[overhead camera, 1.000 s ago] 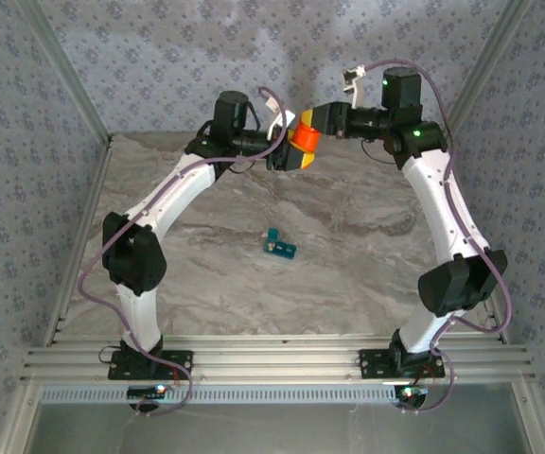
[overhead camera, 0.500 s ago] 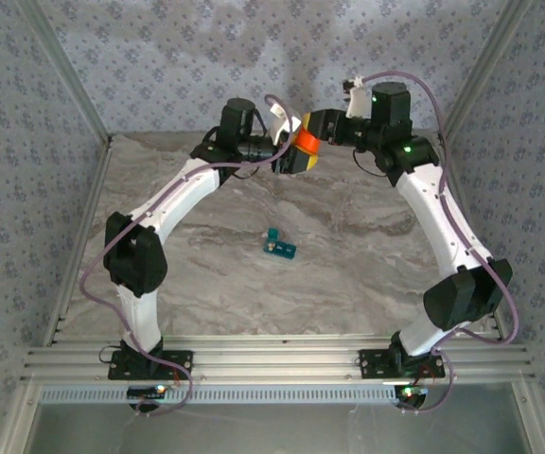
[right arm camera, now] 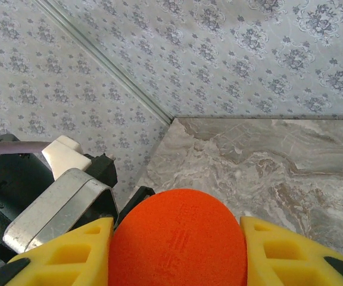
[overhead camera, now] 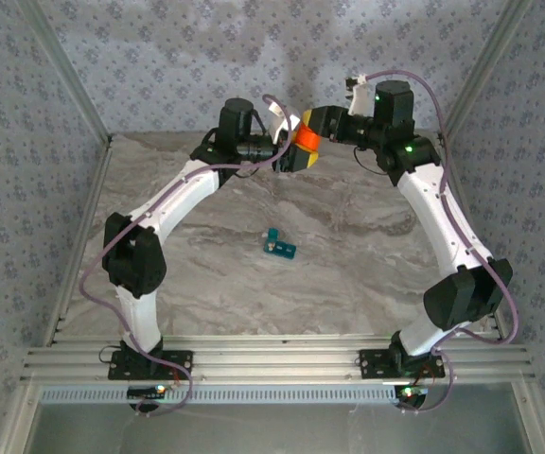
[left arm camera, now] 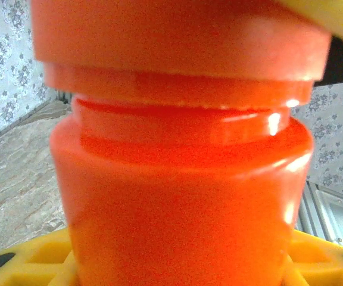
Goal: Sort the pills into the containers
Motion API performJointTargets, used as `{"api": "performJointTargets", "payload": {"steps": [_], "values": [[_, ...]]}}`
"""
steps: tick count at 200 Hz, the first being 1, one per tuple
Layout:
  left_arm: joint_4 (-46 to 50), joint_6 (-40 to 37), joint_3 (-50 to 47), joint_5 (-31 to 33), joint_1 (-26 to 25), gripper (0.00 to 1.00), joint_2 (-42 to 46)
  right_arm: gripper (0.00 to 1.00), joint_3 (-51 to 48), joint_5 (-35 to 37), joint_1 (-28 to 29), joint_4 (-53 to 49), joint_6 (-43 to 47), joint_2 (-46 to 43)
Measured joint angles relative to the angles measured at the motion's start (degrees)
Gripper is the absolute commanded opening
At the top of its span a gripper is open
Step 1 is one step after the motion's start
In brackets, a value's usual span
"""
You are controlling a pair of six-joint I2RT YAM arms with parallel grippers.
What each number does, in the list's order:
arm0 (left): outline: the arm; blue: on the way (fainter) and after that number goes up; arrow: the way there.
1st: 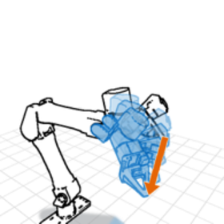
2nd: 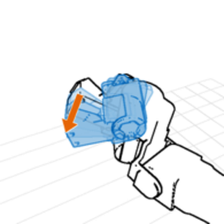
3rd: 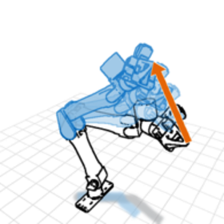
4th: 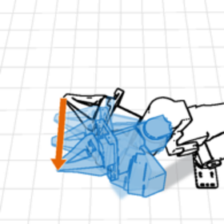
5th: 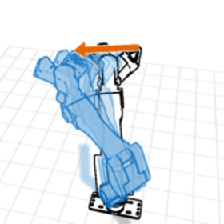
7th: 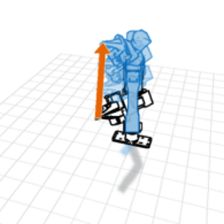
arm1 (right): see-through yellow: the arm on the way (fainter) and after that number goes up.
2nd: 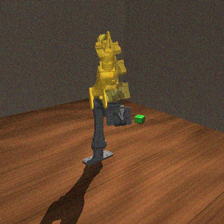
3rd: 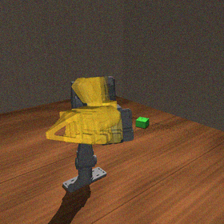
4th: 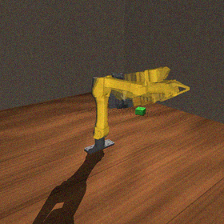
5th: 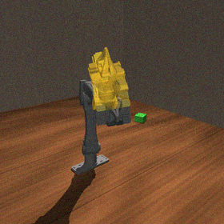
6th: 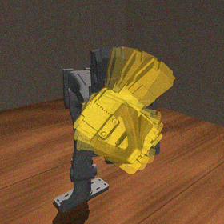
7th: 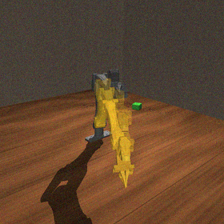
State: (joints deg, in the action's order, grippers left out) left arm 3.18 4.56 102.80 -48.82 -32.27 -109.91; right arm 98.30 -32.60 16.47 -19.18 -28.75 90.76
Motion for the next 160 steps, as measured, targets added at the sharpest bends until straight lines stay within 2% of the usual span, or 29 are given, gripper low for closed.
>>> {"api": "performJointTargets", "payload": {"steps": [19,59,88,108,160], "values": [[-0.2,0.0,0.0,0.0,0.0,0.0,0.0,0.47,0.3,-0.2,-0.1,-0.2,-0.3,0.0],[-1.7,0.3,0.0,-1.3,0.0,0.0,0.0,0.73,2.4,-3.3,-1.5,-2.8,-0.9,0.3],[-2.6,1.1,0.0,-2.2,0.4,0.0,0.0,0.86,3.3,-6.5,-3.6,-3.4,-1.4,0.1],[-2.9,1.6,0.0,-3.1,0.8,0.0,0.0,0.88,3.3,-9.0,-5.3,-3.4,-0.4,-0.6],[-1.0,2.6,3.2,-8.2,1.3,0.0,0.0,0.87,3.4,-16.6,-9.5,-3.1,2.7,-2.5]]}}
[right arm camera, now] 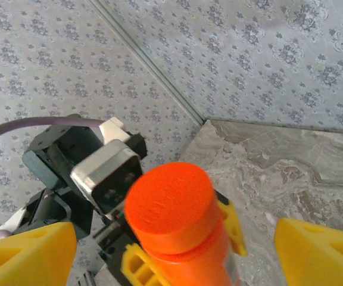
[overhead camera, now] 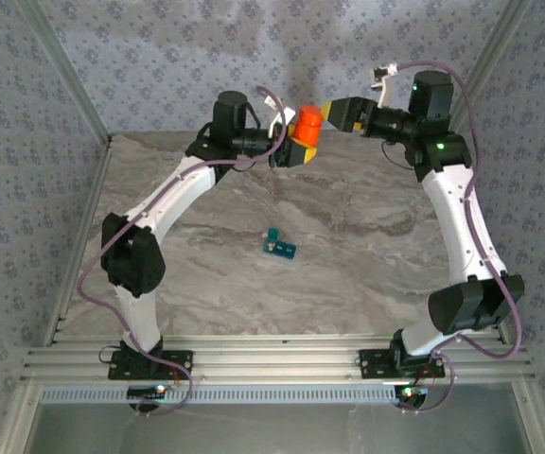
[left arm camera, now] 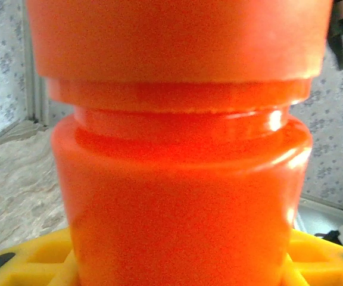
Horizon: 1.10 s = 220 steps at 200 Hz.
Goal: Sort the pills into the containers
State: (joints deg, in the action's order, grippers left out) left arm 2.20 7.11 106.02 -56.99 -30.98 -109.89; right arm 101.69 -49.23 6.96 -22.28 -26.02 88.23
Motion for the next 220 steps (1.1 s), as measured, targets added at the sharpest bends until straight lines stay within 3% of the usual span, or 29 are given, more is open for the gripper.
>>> {"api": "performJointTargets", "payload": {"steps": [40,119,146,188,220], "values": [[2.3,0.0,3.4,-4.4,0.0,0.0,0.0,0.87,5.4,-5.4,-1.7,-0.2,0.5,4.4],[5.8,0.0,5.7,-7.3,-0.6,0.0,-0.6,0.81,10.3,-10.1,3.0,-2.1,1.1,8.4],[6.2,0.0,5.7,-7.8,-0.7,0.0,-0.7,0.71,10.3,-10.5,3.4,-2.9,1.7,8.6],[7.1,0.0,5.7,-7.8,-0.6,0.0,-1.4,0.43,10.3,-10.8,3.6,-3.3,2.4,8.6],[7.5,0.0,5.9,-7.9,-0.6,0.0,-1.8,0.38,9.5,-10.6,3.6,-3.0,2.7,8.6]]}}
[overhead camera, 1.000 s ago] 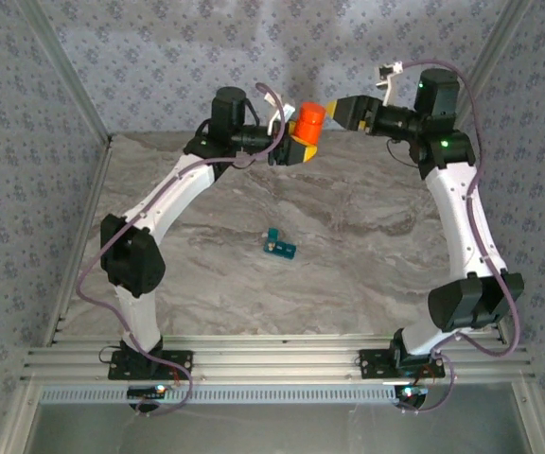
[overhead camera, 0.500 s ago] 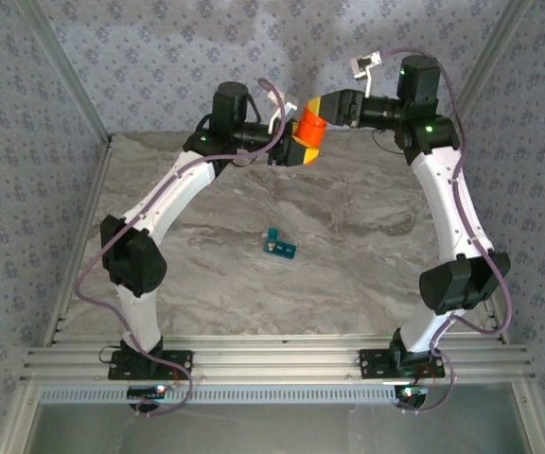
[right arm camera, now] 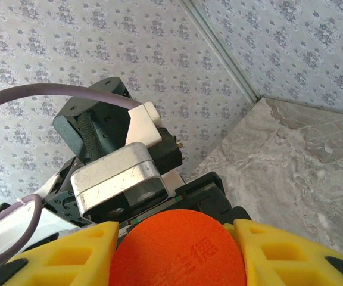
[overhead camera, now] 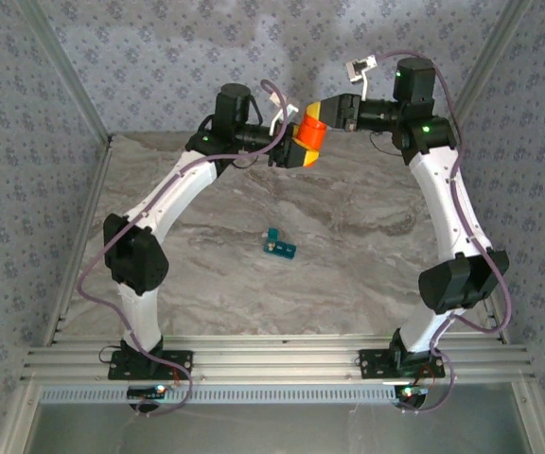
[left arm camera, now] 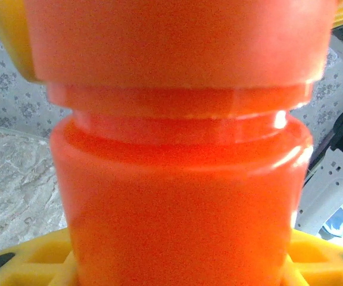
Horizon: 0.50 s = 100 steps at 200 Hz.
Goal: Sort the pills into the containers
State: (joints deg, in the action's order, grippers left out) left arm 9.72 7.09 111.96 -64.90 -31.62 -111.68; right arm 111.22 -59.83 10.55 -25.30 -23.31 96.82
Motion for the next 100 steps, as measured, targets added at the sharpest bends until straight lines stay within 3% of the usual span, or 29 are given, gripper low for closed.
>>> {"api": "performJointTargets", "payload": {"steps": [58,100], "values": [[2.4,-0.7,0.0,2.5,-0.1,0.0,-0.2,0.34,-6.7,9.2,1.6,3.8,-0.4,-4.2],[4.6,-5.2,-0.2,10.0,-1.1,0.0,-0.2,0.34,-11.5,20.3,3.7,6.2,-3.3,-7.0]]}}
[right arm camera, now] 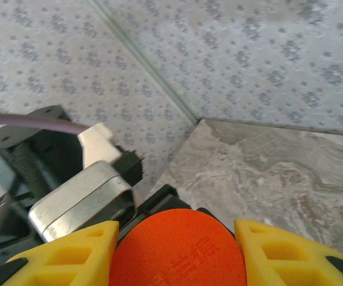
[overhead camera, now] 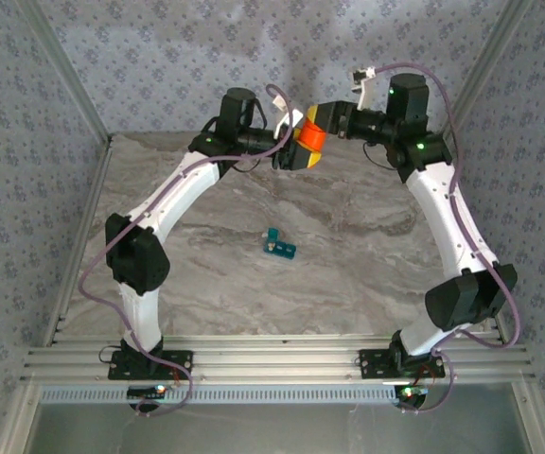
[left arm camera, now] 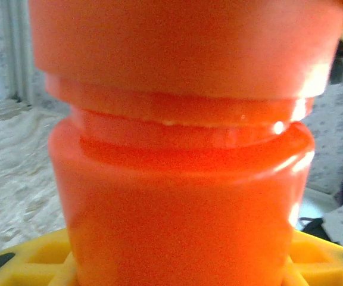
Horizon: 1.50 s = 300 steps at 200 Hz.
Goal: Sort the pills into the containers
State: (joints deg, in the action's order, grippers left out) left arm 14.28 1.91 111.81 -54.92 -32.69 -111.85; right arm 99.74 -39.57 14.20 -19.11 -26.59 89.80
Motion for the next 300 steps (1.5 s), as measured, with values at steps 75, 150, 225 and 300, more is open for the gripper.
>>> {"api": "performJointTargets", "payload": {"steps": [75,150,225,300], "values": [[-0.9,-5.0,-7.0,10.1,-1.4,0.0,2.7,0.38,-4.0,6.7,2.0,-0.3,-3.0,-0.5],[-6.9,-2.5,-7.0,8.4,-0.6,0.0,2.7,0.78,0.0,2.2,-0.8,-2.5,-5.7,0.7],[-9.7,1.9,-6.1,0.4,2.4,0.0,2.7,0.86,2.6,-10.3,-7.7,-1.7,-3.3,0.7],[-6.8,3.6,-0.2,-7.3,2.3,0.0,1.7,0.86,11.7,-16.9,-7.1,-2.4,0.3,7.8]]}}
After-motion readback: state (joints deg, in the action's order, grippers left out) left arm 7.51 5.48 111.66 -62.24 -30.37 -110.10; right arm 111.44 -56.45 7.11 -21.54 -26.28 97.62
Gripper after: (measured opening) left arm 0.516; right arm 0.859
